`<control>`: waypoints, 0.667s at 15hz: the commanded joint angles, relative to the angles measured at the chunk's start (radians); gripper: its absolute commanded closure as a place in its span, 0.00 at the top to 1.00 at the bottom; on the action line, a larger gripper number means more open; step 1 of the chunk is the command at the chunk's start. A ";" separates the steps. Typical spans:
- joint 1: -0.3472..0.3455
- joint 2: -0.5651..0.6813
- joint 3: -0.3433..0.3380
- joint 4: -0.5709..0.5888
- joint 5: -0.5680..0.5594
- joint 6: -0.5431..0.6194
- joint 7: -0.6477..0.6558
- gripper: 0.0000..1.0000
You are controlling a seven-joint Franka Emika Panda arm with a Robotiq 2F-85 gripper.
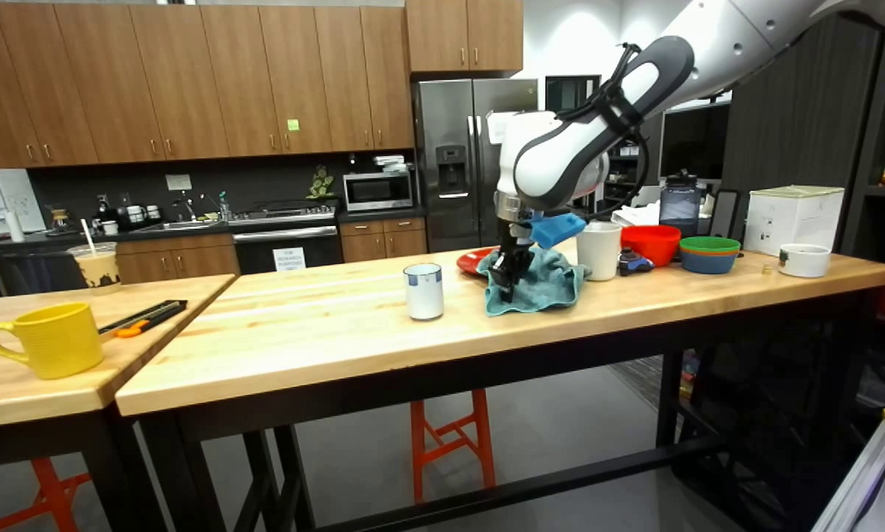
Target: Wipe the table with the blue towel
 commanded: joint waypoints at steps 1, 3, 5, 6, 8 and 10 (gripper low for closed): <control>0.022 0.094 0.026 0.077 0.050 -0.016 -0.095 0.01; 0.028 0.123 0.039 0.116 0.056 -0.018 -0.123 0.01; 0.030 0.152 0.050 0.156 0.063 -0.025 -0.147 0.01; 0.030 0.163 0.055 0.168 0.065 -0.020 -0.158 0.01; 0.033 0.199 0.069 0.214 0.070 -0.028 -0.183 0.01; 0.038 0.229 0.082 0.250 0.067 -0.033 -0.201 0.01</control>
